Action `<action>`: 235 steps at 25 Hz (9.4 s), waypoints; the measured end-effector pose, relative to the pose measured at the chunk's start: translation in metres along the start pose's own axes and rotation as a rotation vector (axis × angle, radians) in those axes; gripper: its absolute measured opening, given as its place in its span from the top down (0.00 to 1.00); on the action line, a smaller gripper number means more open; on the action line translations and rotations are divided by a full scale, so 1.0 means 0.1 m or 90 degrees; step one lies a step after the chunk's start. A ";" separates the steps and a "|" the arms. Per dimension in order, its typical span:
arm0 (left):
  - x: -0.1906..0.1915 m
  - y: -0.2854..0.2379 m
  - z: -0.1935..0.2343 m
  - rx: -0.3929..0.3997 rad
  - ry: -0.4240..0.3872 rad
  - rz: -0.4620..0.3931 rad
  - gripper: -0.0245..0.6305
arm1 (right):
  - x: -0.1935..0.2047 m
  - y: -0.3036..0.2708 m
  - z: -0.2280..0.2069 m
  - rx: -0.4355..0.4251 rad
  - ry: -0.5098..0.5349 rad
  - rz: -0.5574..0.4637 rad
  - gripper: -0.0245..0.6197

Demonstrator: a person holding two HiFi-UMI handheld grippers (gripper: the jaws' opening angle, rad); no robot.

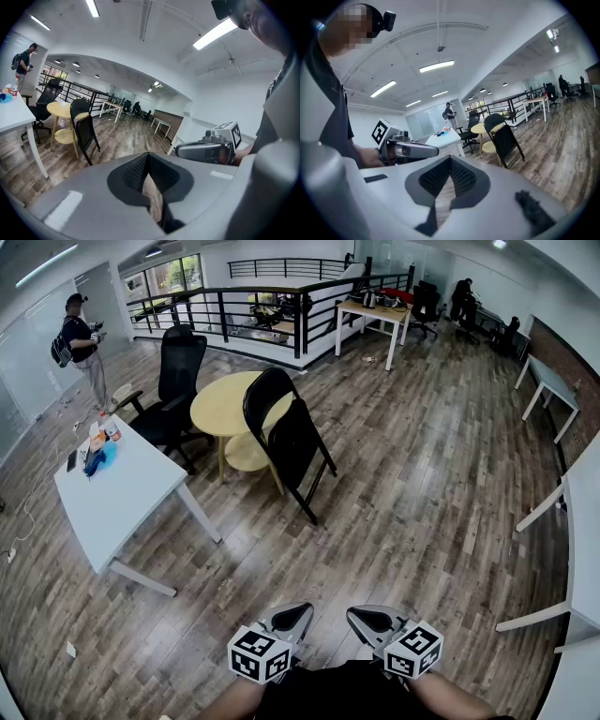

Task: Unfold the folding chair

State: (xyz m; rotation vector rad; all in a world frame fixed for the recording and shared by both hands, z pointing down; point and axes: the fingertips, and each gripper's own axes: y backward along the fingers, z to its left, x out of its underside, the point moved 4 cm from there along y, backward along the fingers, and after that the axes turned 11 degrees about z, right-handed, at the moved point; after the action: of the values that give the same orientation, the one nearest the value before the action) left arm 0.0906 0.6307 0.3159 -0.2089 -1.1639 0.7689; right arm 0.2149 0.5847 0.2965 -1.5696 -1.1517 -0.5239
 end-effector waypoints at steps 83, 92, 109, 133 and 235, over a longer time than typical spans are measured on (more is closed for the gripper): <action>-2.58 -2.02 2.93 -0.039 -0.085 0.083 0.95 | -2.08 -2.04 -3.42 0.045 -0.115 -0.062 0.97; -3.25 -2.16 4.13 -0.057 -0.068 0.066 0.95 | -2.62 -2.97 -3.94 0.054 -0.159 -0.033 0.97; -4.15 -2.01 6.39 -0.173 -0.036 -0.001 0.95 | -3.28 -4.30 -4.45 0.091 -0.184 0.022 0.96; -4.53 -3.06 7.85 -0.203 0.057 0.138 0.67 | -3.41 -5.52 -5.33 -0.004 -0.179 0.118 0.96; -4.02 -5.44 4.38 -0.054 0.190 0.117 0.80 | 1.11 -2.50 -9.11 -0.105 -0.774 -0.073 0.65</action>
State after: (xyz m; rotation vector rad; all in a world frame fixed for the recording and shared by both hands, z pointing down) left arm -0.1303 -0.1266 0.4796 -0.4897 -0.9028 0.8179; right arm 0.2513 -0.2130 0.8132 -2.0077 -2.1226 0.3842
